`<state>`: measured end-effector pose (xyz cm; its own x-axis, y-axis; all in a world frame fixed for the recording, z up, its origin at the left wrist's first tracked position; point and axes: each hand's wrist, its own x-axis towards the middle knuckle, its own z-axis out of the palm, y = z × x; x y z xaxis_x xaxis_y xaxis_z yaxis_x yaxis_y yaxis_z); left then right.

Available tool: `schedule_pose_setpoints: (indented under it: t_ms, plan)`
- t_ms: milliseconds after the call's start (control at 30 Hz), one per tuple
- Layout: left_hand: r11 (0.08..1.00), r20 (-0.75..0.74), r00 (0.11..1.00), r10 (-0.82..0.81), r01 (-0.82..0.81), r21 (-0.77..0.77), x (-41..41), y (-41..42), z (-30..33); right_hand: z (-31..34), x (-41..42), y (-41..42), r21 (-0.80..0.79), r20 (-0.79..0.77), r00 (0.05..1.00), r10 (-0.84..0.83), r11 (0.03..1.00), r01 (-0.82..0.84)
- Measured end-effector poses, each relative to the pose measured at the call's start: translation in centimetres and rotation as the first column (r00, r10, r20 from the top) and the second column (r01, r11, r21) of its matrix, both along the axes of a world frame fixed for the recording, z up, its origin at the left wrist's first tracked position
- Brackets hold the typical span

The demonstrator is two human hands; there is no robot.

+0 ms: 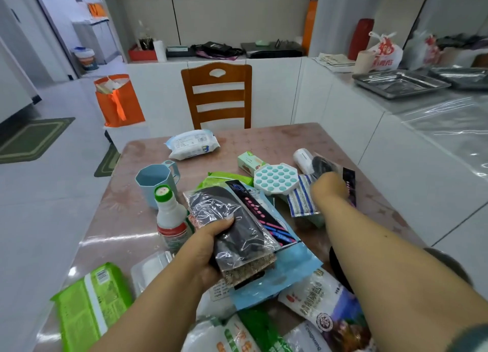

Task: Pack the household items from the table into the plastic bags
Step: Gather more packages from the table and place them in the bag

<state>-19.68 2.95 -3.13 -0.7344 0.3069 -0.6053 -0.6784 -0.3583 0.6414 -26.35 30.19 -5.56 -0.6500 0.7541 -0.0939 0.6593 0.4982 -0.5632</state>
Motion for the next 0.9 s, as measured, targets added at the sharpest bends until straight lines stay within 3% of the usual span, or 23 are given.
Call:
schedule_pose_setpoints:
  t_ms: [133,267,333,433,533,633,700,800,833,867,900]
  plan:
    - [0.999,0.011,1.000,-0.014,0.014,-0.029,0.3,0.2,0.7,4.6,1.8,-1.9,0.132,-0.218,0.975,0.048,0.991,-0.019]
    - [0.998,0.001,1.000,-0.021,0.021,-0.064,0.2,0.4,0.7,9.2,7.0,-7.4,0.288,-0.500,0.812,0.302,0.942,-0.173]
    - [1.000,-0.003,1.000,0.001,-0.001,-0.028,0.3,0.6,0.7,9.6,9.4,-10.1,0.285,-0.492,0.731,0.472,0.881,-0.377]
    - [0.995,0.008,1.000,0.027,-0.028,0.100,0.4,0.8,1.1,8.0,11.5,-12.2,0.077,-0.293,0.659,0.692,0.704,-0.706]
    - [0.987,-0.016,0.999,-0.028,0.030,0.157,0.9,0.4,1.6,6.9,12.5,-12.7,-0.052,-0.220,0.547,0.807,0.551,-0.833]
    - [0.996,-0.019,0.996,-0.089,0.090,0.023,1.6,0.3,1.7,6.9,13.1,-12.7,-0.113,-0.286,0.485,0.826,0.473,-0.874]
    - [0.992,-0.007,0.996,-0.091,0.090,-0.089,2.2,0.2,1.8,7.3,13.3,-12.3,-0.150,-0.342,0.541,0.768,0.524,-0.839]
    - [0.993,-0.049,0.996,-0.073,0.068,-0.091,2.8,-0.5,2.5,7.8,12.3,-9.8,-0.161,-0.343,0.814,0.468,0.825,-0.542]
    - [0.994,-0.073,0.994,-0.077,0.071,-0.086,3.0,-0.8,3.0,8.2,12.2,-9.1,-0.235,-0.287,0.881,0.377,0.863,-0.446]
    - [0.994,-0.098,0.991,-0.089,0.081,-0.080,3.3,-1.1,3.7,8.6,12.2,-8.8,-0.404,-0.246,0.920,0.304,0.831,-0.383]
    - [0.992,-0.127,0.987,-0.101,0.090,-0.085,3.6,-1.3,4.3,9.2,12.3,-8.9,-0.604,-0.230,0.936,0.267,0.715,-0.352]
